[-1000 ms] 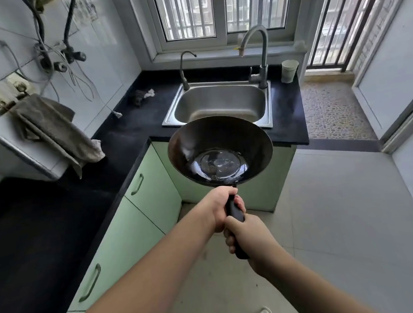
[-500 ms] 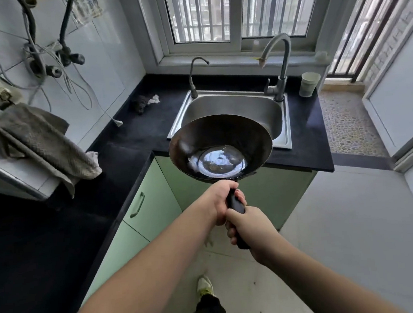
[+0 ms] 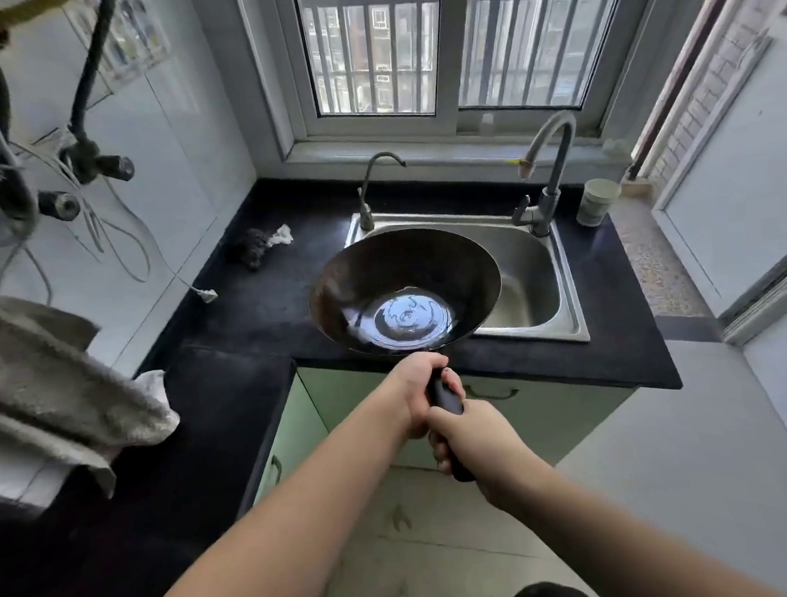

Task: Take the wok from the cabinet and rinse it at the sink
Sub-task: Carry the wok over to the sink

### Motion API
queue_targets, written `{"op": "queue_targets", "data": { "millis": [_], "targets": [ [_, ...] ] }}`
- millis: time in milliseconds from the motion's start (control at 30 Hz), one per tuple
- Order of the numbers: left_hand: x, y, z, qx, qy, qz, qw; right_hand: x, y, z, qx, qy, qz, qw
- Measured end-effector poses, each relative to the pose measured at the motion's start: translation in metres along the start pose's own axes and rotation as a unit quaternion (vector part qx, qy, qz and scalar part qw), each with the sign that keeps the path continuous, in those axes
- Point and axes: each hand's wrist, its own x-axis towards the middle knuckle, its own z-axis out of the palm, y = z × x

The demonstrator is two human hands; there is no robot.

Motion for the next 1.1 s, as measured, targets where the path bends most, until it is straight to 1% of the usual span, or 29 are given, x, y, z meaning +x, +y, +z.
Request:
{"op": "queue_targets", "data": {
  "millis": [167, 367, 567, 667, 767, 867, 1000, 1100],
  "targets": [
    [0.023, 0.019, 0.010, 0.038, 0.004, -0.002, 0.999, 0.026, -0.014, -0.010, 0.021, 0.004, 0.018, 1.000],
    [0.061, 0.037, 0.042, 0.061, 0.027, -0.017, 0.998, 0.066, -0.027, -0.042, 0.041, -0.003, 0.030, 0.999],
    [0.104, 0.060, 0.081, 0.111, 0.092, -0.019, 0.989, 0.119, -0.039, -0.079, 0.122, -0.014, 0.060, 0.991],
    [0.127, 0.070, 0.093, 0.141, 0.108, -0.033, 0.984, 0.142, -0.043, -0.091, 0.157, -0.022, 0.085, 0.984],
    [0.141, 0.078, 0.101, 0.165, 0.127, -0.073, 0.975, 0.161, -0.046, -0.100, 0.206, -0.032, 0.119, 0.971],
    [0.151, 0.085, 0.109, 0.182, 0.145, -0.106, 0.967, 0.176, -0.052, -0.107, 0.282, -0.047, 0.167, 0.943],
    [0.159, 0.087, 0.117, 0.158, 0.160, -0.125, 0.966, 0.185, -0.056, -0.119, 0.358, -0.073, 0.214, 0.906],
    [0.166, 0.088, 0.120, 0.148, 0.165, -0.123, 0.967, 0.189, -0.059, -0.128, 0.379, -0.092, 0.225, 0.893]
  ]
}}
